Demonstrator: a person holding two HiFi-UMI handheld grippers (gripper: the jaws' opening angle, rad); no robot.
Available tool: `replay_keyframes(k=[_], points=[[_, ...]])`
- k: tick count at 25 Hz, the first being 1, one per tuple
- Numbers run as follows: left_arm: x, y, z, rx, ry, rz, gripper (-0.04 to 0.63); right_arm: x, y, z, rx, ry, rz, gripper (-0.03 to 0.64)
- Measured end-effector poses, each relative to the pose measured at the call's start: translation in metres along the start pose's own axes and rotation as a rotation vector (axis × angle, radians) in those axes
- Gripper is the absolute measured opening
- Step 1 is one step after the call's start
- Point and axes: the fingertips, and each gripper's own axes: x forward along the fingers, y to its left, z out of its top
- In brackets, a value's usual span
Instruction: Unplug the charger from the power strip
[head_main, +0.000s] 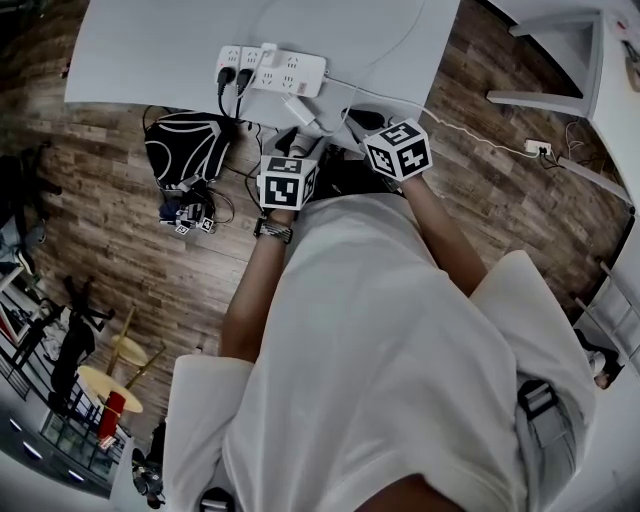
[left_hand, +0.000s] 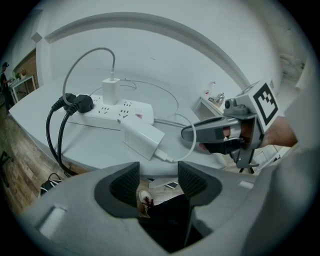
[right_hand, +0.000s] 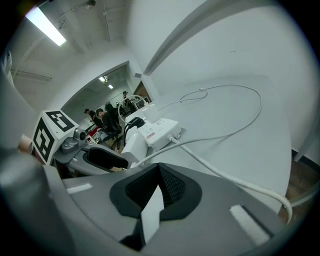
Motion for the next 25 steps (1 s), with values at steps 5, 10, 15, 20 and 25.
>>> replay_keyframes(k=[5,10,15,20,25], points=[[0.001,-0.001,-0.004,0.028,0.030,-0.031,0.244,-0.011,-0.005,-0.007,0.030,-0.004,-0.045,0.002],[-0.014,-0.001,-0.003,0.047,0.008,-0.064,0.244,-0.024,-0.007,-0.010,0.074,-0.036,-0.129,0.002],[-0.037,0.008,0.001,0.090,-0.035,-0.088,0.242,-0.043,-0.001,-0.005,0.120,-0.094,-0.245,0.002],[-0.066,0.017,0.016,0.164,-0.101,-0.091,0.241,-0.066,0.013,0.008,0.095,-0.150,-0.369,0.002],[-0.095,0.014,0.044,0.225,-0.195,-0.081,0.218,-0.092,0.042,0.039,0.036,-0.267,-0.391,0.002]])
